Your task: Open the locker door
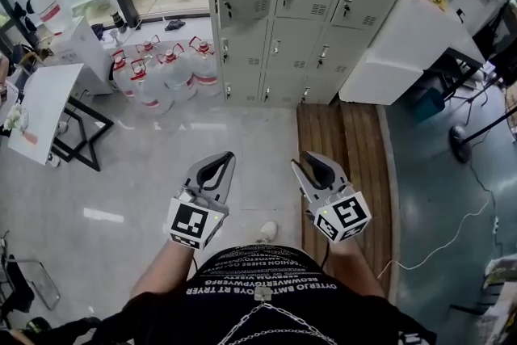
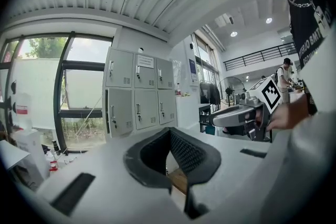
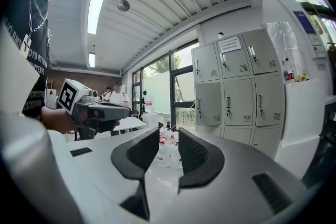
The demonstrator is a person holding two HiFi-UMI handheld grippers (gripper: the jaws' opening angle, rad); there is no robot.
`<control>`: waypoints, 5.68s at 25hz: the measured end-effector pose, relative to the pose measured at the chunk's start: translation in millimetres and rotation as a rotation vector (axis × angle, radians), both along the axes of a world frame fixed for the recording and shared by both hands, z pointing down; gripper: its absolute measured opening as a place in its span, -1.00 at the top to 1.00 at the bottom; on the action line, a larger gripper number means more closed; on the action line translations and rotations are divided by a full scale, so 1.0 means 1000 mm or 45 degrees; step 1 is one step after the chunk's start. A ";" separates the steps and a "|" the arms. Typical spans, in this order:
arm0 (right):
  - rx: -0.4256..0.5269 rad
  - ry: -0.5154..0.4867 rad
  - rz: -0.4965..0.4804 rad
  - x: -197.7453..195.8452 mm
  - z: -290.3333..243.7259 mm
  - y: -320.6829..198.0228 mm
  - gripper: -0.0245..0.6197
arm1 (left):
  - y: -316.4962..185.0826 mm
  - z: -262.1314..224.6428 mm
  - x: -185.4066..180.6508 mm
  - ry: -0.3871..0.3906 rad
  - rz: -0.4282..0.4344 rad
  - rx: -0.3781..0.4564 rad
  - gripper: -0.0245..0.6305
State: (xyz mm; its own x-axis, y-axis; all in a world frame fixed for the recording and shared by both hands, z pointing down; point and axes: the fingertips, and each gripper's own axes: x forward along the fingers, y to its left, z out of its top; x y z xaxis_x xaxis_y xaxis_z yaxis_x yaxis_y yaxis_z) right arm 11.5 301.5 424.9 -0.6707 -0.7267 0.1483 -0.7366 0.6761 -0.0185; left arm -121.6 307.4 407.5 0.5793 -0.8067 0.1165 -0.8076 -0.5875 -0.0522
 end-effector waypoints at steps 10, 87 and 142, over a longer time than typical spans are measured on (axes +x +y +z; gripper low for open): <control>0.016 -0.037 0.023 0.063 -0.007 -0.067 0.59 | -0.061 -0.011 0.049 -0.026 -0.038 0.038 0.94; -0.074 0.018 0.246 -0.011 0.019 -0.419 0.62 | -0.444 0.048 0.009 0.019 0.314 -0.095 0.94; -0.091 -0.137 -0.157 0.084 0.018 -0.699 0.62 | -0.700 0.026 0.134 -0.082 -0.005 -0.061 0.94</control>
State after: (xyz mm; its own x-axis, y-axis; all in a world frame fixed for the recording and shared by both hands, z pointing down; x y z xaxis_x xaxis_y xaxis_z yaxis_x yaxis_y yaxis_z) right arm 95.8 -397.9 442.5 -0.7687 -0.6283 0.1197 -0.6396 0.7551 -0.1441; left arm 12.2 -392.7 433.8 0.5661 -0.8017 0.1919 -0.8059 -0.5872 -0.0757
